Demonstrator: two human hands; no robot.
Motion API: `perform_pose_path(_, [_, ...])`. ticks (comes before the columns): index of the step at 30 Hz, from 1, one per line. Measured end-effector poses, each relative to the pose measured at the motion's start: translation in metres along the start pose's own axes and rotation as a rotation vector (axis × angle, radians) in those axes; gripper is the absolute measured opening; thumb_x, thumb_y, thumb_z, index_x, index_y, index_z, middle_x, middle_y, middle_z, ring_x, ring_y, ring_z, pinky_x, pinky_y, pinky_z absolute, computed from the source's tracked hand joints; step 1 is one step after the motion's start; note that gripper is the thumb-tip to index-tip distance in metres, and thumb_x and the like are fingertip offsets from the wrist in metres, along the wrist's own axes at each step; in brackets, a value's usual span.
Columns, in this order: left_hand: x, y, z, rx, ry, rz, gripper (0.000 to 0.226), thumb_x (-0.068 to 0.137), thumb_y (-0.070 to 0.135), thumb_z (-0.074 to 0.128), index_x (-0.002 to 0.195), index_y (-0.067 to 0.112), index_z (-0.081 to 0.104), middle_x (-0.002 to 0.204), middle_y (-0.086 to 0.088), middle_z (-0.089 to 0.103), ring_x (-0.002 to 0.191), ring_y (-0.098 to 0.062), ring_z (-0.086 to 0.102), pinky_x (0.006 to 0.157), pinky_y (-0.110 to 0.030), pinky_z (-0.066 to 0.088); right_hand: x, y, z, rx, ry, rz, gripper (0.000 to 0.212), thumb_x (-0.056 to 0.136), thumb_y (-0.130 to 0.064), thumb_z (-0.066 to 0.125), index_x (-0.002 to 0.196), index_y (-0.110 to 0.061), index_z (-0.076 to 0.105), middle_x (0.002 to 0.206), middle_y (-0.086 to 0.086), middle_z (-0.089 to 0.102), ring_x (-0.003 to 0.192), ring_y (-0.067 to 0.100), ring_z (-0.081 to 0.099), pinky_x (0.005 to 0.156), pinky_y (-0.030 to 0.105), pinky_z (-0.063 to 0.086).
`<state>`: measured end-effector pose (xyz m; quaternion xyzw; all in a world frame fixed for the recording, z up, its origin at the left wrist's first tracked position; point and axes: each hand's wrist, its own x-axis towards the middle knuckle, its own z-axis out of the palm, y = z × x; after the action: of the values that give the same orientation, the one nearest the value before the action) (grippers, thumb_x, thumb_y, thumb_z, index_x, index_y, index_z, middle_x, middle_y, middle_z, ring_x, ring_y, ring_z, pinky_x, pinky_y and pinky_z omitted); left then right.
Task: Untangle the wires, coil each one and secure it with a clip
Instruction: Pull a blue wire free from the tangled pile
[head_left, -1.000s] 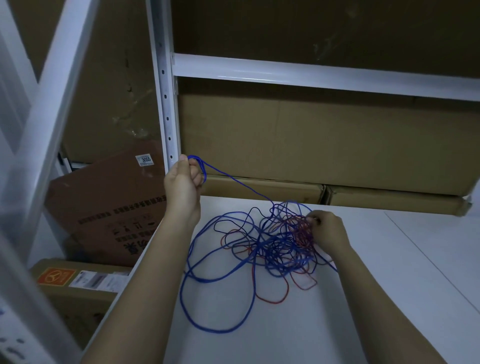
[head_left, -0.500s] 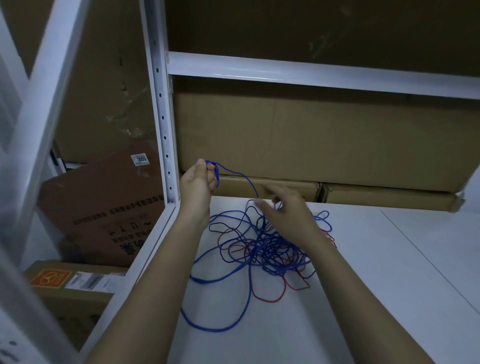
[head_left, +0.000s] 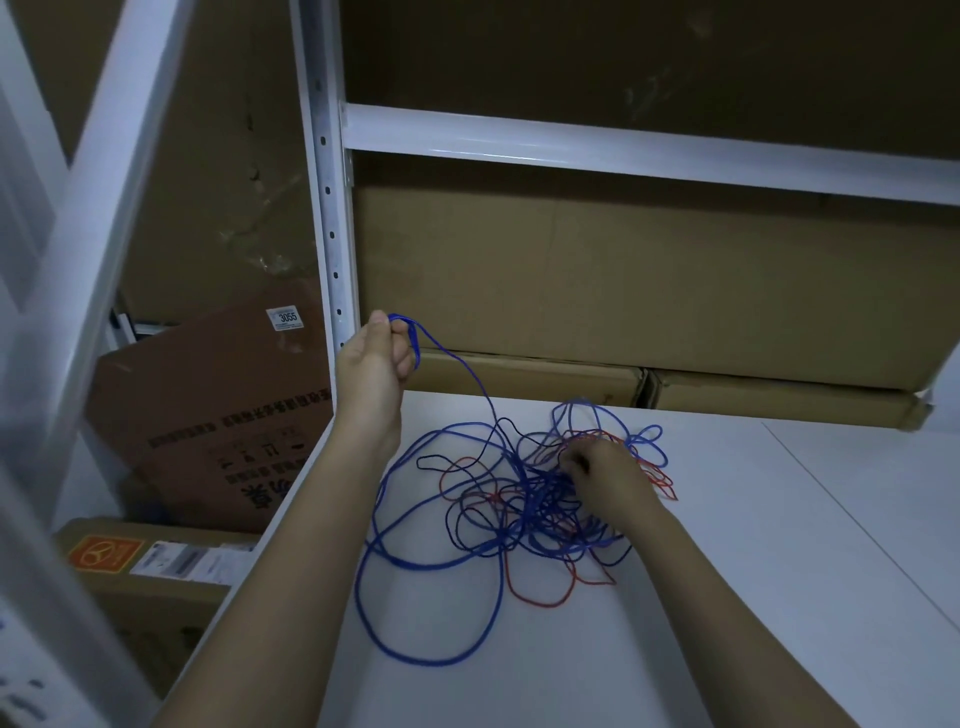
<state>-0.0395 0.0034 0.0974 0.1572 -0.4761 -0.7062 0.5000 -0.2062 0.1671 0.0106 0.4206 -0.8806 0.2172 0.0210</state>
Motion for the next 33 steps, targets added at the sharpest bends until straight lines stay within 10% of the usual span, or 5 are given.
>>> perform_pose_path(5, [-0.01,-0.004,0.017,0.145,-0.067,-0.049,0.036,0.105,0.019,0.035,0.075,0.012,0.052,0.043,0.01,0.042,0.044,-0.005,0.035,0.054,-0.019,0.031,-0.006,-0.052,-0.025,0.439,0.105,-0.217,0.03,0.099,-0.02,0.048,0.127,-0.017,0.059,0.116,-0.008,0.059,0.112,0.006,0.049,0.083,0.01,0.036])
perform_pose_path(13, [-0.029,0.008,0.025,-0.074,-0.332,-0.328,0.029,0.102,0.025,0.041,0.081,0.009,0.053,0.059,0.003,0.064,0.052,-0.004,0.06,0.053,-0.013,0.048,0.001,-0.073,0.001,0.673,0.223,-0.138,0.025,0.103,-0.02,0.041,0.086,-0.019,0.06,0.059,0.001,0.046,0.051,0.008,0.041,0.053,0.023,0.032])
perform_pose_path(18, [-0.033,-0.005,0.025,-0.063,-0.329,-0.235,0.027,0.104,0.017,0.035,0.11,-0.004,0.051,0.103,-0.014,0.071,0.092,-0.016,0.071,0.082,-0.018,0.055,-0.014,-0.082,0.008,0.619,-0.102,-0.229,0.024,0.102,-0.018,0.043,0.096,-0.013,0.066,0.061,-0.005,0.053,0.05,-0.001,0.046,0.054,0.015,0.036])
perform_pose_path(26, [-0.028,-0.054,-0.013,1.225,-0.536,0.213,0.016,0.104,0.022,0.036,0.11,0.014,0.049,0.103,0.008,0.061,0.088,-0.015,0.059,0.071,-0.028,0.042,-0.038,-0.054,0.001,0.578,-0.105,-0.255,0.014,0.096,-0.017,0.053,0.095,-0.024,0.066,0.077,0.006,0.067,0.063,0.015,0.053,0.06,0.027,0.043])
perform_pose_path(33, [-0.05,-0.047,-0.009,1.164,-0.78,-0.146,0.034,0.103,0.033,0.035,0.078,0.019,0.052,0.075,0.003,0.055,0.071,-0.014,0.049,0.071,-0.03,0.041,-0.029,-0.031,-0.006,0.511,0.03,-0.26,0.007,0.09,-0.016,0.065,0.093,-0.018,0.07,0.086,-0.01,0.068,0.08,0.0,0.06,0.071,0.011,0.045])
